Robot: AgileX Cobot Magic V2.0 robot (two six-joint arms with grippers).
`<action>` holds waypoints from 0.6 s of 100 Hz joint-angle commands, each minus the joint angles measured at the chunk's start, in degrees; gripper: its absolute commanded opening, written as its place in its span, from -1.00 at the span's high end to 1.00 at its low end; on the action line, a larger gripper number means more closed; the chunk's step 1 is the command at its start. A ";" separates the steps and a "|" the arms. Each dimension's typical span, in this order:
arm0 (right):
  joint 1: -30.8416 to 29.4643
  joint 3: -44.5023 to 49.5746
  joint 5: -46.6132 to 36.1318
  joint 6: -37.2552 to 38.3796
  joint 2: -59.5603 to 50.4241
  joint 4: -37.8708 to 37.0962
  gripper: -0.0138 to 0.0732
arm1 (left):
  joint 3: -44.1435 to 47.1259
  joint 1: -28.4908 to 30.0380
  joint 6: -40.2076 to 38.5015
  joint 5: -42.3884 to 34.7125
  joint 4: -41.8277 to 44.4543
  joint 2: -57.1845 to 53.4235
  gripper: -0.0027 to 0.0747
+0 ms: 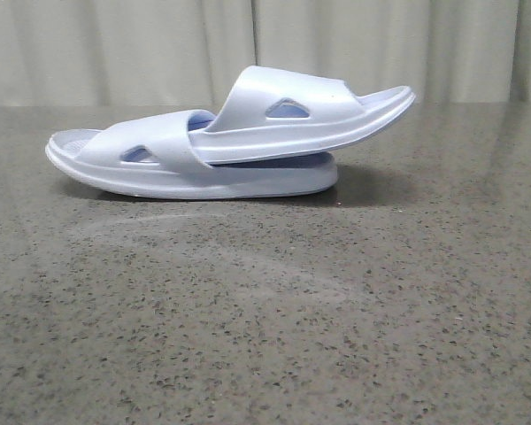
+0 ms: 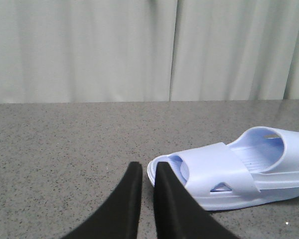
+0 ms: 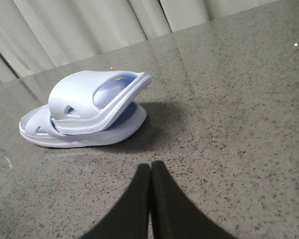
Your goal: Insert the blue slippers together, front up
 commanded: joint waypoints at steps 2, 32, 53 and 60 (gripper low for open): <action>-0.08 -1.56 -0.67 -0.51 0.12 -0.36 0.88 | -0.19 -0.20 -15.40 -4.27 12.65 0.11 0.89; -0.08 -1.56 -0.67 -0.51 0.12 -0.36 0.89 | 8.95 7.54 -75.24 -10.18 74.72 -2.94 0.89; -0.08 -1.56 -0.67 -0.51 0.04 -0.36 0.89 | 13.32 16.89 -75.45 -8.95 75.88 -9.78 0.89; -0.08 -1.56 -0.67 -0.51 0.04 -0.36 0.89 | 15.26 19.15 -75.45 -8.81 75.97 -11.55 0.89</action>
